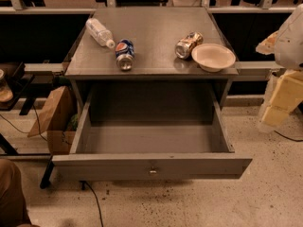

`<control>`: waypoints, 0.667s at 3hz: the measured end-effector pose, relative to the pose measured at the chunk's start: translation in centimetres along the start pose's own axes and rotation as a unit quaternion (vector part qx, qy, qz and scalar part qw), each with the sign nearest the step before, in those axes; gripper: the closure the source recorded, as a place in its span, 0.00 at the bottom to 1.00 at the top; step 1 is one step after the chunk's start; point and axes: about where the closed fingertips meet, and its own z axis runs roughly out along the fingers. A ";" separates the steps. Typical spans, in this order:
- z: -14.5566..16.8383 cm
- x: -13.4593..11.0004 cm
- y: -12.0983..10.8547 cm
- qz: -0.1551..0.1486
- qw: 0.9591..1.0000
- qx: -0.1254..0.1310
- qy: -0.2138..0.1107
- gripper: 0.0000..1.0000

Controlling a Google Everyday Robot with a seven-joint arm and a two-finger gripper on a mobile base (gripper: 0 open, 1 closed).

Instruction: Place orange can into top drawer

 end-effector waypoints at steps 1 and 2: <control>0.0 0.0 0.0 0.000 1.000 0.000 0.000 0.00; -1.1 -0.1 0.2 0.011 0.999 0.026 -0.023 0.00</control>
Offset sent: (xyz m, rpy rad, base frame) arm -0.0135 -0.0020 0.0235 0.1023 -0.1373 -0.0519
